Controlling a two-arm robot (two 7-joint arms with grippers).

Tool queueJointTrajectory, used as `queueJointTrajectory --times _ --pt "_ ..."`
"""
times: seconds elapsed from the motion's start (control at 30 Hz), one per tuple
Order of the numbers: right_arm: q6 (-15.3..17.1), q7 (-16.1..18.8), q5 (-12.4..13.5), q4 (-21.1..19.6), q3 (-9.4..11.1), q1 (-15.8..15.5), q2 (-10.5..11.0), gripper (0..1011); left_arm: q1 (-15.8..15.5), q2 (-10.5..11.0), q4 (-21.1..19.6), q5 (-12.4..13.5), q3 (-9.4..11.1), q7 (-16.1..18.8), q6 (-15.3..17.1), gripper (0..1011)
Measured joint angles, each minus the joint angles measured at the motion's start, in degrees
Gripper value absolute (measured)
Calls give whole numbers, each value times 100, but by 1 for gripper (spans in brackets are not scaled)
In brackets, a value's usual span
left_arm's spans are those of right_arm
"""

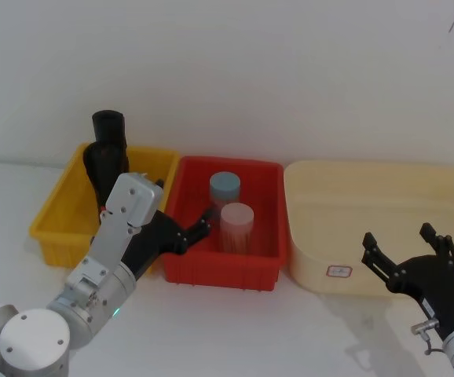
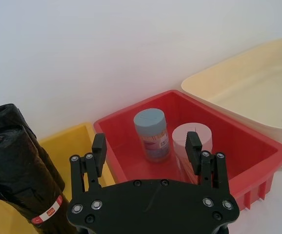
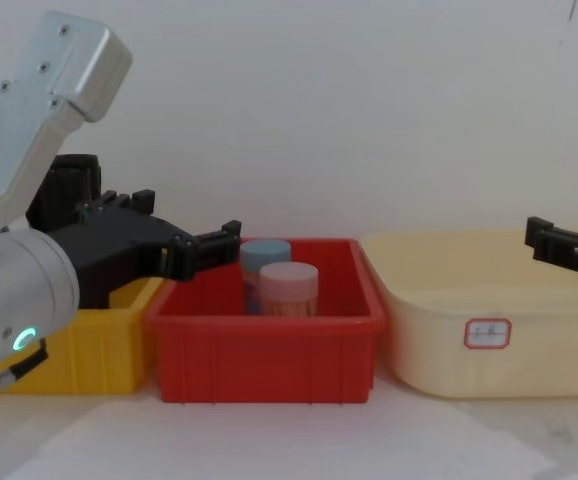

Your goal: Pick up the garbage bag with the one hand and transfer it to the other hand.

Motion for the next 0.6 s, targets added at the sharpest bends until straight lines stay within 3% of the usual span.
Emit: queueJointTrajectory --times 0.4,0.6 --pt "30 0 -1 8 -15 25 -30 1004 0 0 0 0 0 0 0 1000" --pt "331 26 22 16 -86 200 -116 1004 0 0 0 0 0 0 0 1000"
